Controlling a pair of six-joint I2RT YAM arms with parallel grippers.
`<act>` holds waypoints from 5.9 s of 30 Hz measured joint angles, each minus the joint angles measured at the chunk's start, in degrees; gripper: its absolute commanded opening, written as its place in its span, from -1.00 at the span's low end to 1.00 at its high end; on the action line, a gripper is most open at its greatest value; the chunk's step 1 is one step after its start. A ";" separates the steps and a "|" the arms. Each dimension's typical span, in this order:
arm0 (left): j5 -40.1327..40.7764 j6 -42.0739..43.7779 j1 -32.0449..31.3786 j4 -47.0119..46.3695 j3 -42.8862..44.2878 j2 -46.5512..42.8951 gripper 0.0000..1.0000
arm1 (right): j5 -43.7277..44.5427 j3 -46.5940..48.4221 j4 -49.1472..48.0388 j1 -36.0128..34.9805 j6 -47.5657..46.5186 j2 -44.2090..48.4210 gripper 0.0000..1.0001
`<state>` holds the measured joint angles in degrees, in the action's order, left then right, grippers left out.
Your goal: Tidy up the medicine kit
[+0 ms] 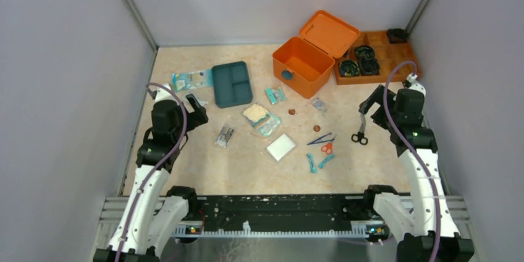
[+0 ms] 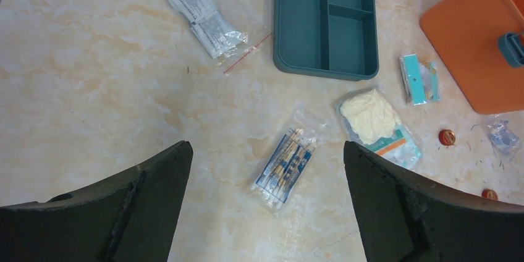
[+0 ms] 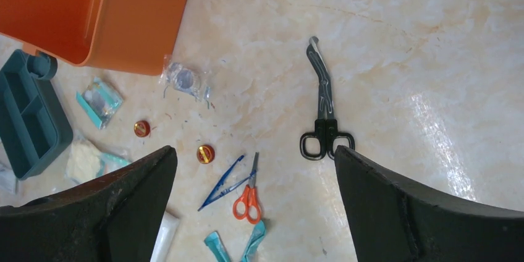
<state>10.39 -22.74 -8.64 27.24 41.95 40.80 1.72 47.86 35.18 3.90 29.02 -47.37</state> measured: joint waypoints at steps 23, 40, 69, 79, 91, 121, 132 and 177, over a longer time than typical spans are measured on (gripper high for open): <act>2.10 2.47 0.00 1.11 0.11 3.06 0.98 | -6.73 0.52 -0.07 -2.21 -0.59 -8.33 0.90; 0.94 2.47 0.00 1.09 0.11 2.99 0.98 | -7.63 2.78 -5.77 -29.55 -2.16 -22.73 0.85; 0.46 2.45 -0.04 1.05 0.11 1.25 0.98 | 11.47 20.59 4.70 -54.90 43.50 -56.52 0.98; 0.44 2.45 -0.26 1.05 0.11 1.18 0.98 | 10.82 21.35 4.85 -54.90 43.41 -57.66 0.95; 0.17 2.47 -0.26 1.03 0.11 1.16 0.98 | 10.97 16.63 0.74 -55.60 41.46 -54.21 0.63; -0.44 2.47 -0.28 1.03 0.11 1.20 0.98 | 14.10 23.63 -5.60 -39.41 7.89 -38.38 0.34; -0.59 2.47 -0.37 1.05 0.11 1.95 0.98 | 10.84 56.13 -8.24 -26.18 -8.31 -56.24 0.40; -2.54 2.89 -0.63 1.01 0.11 1.97 0.98 | 0.28 -9.73 -1.14 -20.46 7.39 -14.49 0.54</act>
<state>7.86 -19.86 -9.28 28.25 42.06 42.76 2.00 38.13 34.04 -16.56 36.40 -61.87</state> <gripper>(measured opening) 0.989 0.787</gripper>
